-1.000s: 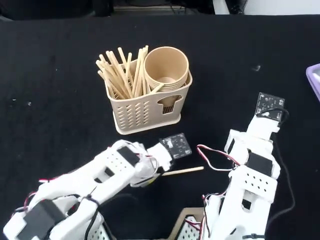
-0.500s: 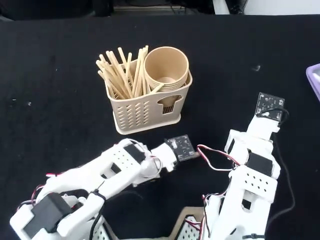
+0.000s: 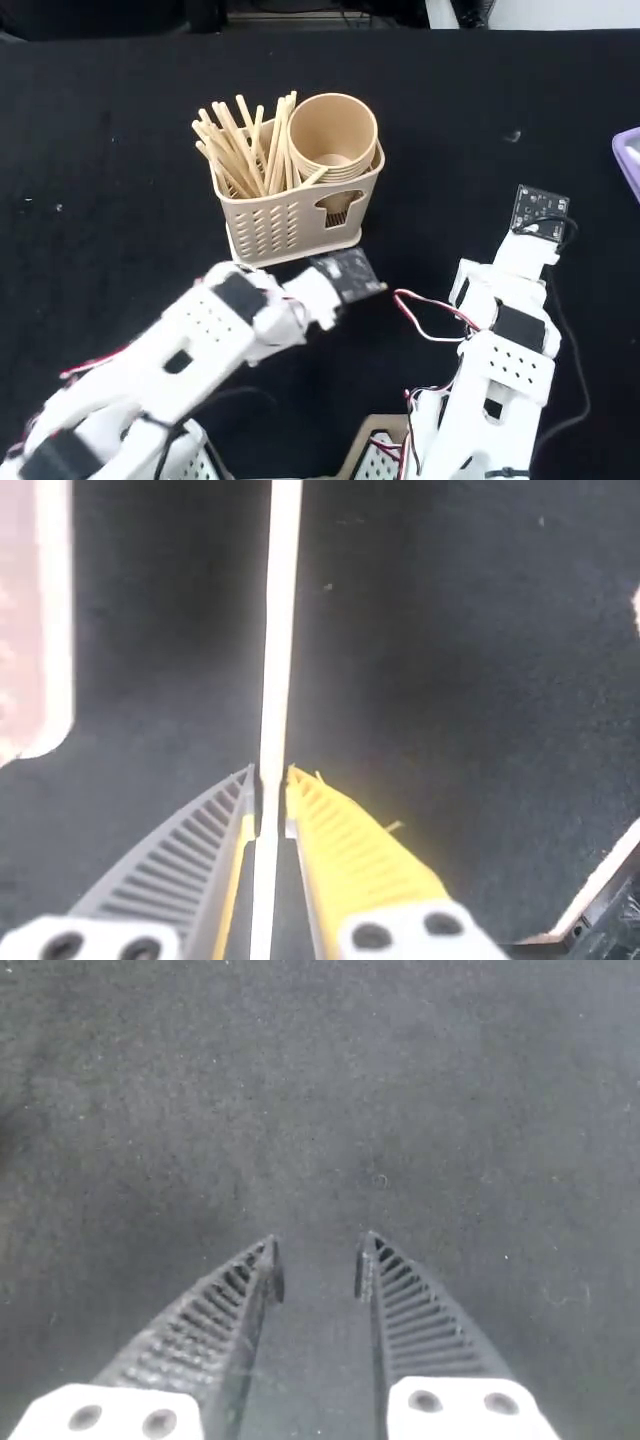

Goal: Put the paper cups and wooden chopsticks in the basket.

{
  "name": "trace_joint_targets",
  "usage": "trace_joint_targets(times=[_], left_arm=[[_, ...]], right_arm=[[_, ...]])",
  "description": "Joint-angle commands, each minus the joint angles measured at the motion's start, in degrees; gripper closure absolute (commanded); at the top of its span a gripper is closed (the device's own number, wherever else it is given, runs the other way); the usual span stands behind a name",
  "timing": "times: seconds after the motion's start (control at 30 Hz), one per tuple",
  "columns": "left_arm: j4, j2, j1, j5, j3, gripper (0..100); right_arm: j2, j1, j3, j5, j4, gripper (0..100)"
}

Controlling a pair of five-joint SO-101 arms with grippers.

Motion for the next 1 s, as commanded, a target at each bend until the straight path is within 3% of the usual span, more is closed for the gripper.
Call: trace_joint_targets(times=[0.0,0.27,0.37,0.47,0.67,0.8,0.97], left_arm=[[5.1,-11.8,-5.0,0.4,-3.3,97],[7.6,-35.2,-12.0,0.6,-5.1,97],[5.6,-43.2,-12.1,4.4,-9.6,97],[-4.6,-48.4,-12.6,10.8,-12.4,97],[-34.7,-47.3,-12.6,23.6,-6.5,97],[-52.7,-42.4,-12.6,25.8,-1.5,97],[-61.8,-30.0,-16.4,26.3,-0.7,97]], right_arm=[[-0.3,0.4,-1.5,-0.5,-1.2,86.9],[-0.6,-2.5,-0.7,-0.5,-1.5,87.1],[-0.2,-2.5,-0.5,-0.5,-2.5,87.1],[-0.3,-2.5,0.0,-0.5,-3.0,87.1],[-0.3,-2.5,0.3,-0.5,-3.3,87.1],[-0.3,-2.5,0.3,-0.5,-3.3,87.0],[-0.3,-2.5,0.3,-0.5,-3.3,86.9]])
